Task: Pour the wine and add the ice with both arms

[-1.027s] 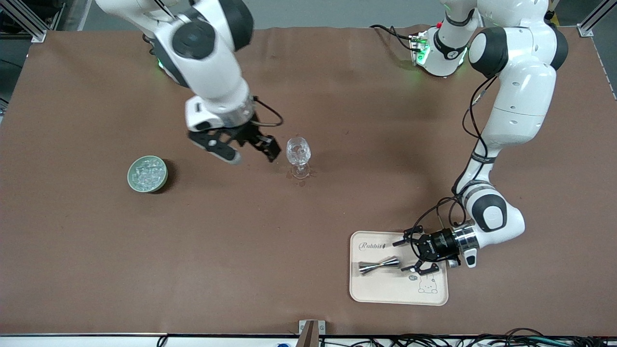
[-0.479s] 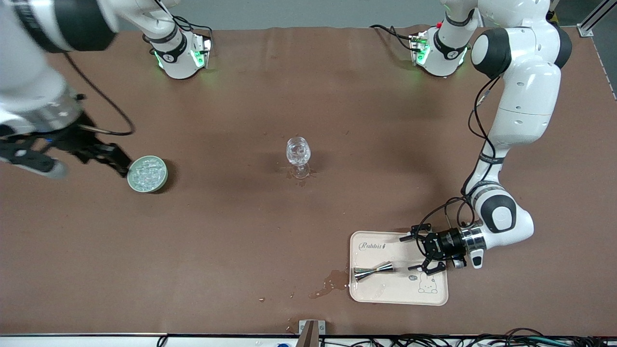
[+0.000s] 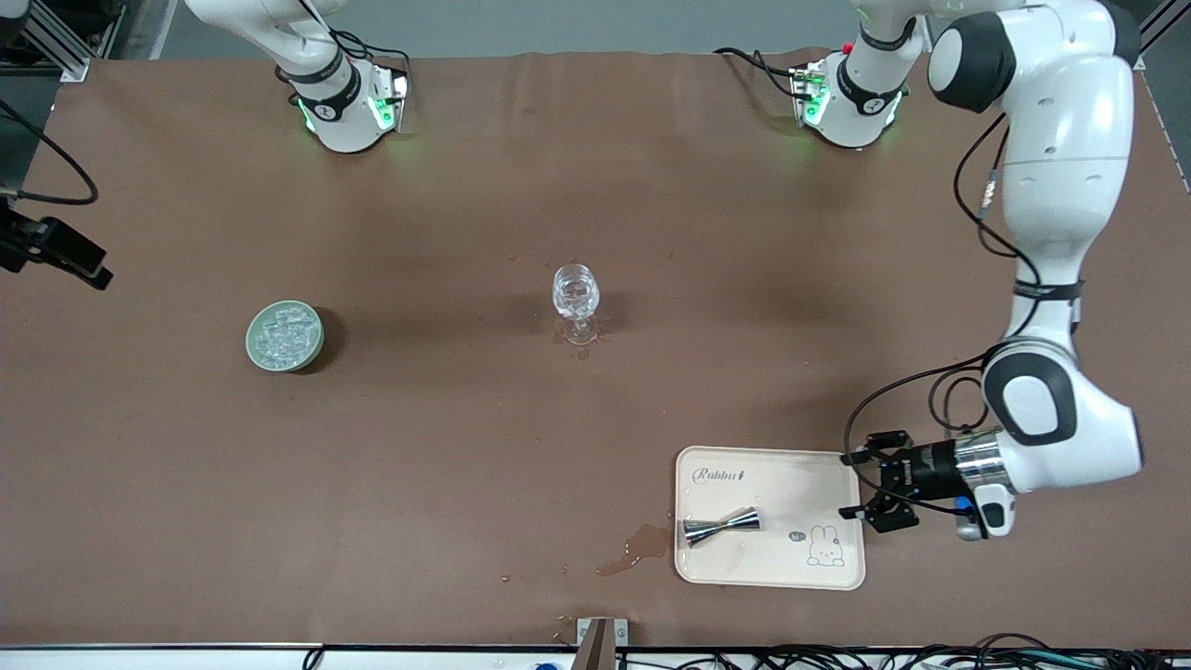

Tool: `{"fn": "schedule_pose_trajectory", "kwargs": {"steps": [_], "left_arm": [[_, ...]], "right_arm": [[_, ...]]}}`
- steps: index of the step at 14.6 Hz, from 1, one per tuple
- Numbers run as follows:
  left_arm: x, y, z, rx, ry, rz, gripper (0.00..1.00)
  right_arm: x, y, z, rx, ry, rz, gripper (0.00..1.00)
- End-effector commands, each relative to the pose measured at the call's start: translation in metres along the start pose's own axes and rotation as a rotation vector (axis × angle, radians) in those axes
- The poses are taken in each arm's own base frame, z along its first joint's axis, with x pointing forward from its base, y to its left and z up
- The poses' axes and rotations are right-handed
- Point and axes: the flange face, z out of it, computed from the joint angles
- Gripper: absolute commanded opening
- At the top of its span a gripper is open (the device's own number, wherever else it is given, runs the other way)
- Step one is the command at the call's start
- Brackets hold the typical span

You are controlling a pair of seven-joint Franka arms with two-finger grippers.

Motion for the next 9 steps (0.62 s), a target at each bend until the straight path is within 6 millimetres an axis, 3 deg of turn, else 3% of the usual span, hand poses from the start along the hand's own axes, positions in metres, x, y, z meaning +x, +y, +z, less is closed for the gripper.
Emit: {"fn": "schedule_pose_trajectory", "kwargs": {"steps": [1, 4, 6, 9], "left_arm": [[-0.025, 0.017, -0.050, 0.034, 0.079, 0.170, 1.00], [-0.044, 0.027, -0.097, 0.163, 0.212, 0.373, 1.00], [-0.056, 0.033, -0.123, 0.237, 0.277, 0.524, 1.00], [-0.091, 0.042, -0.170, 0.399, 0.319, 0.815, 1.00]], "right_arm": [[-0.009, 0.017, -0.008, 0.016, -0.012, -0.038, 1.00], [-0.013, 0.030, -0.010, 0.017, -0.025, -0.059, 1.00], [-0.011, 0.019, -0.008, 0.019, -0.019, -0.062, 1.00], [-0.009, 0.010, -0.007, 0.030, -0.011, -0.073, 1.00]]}}
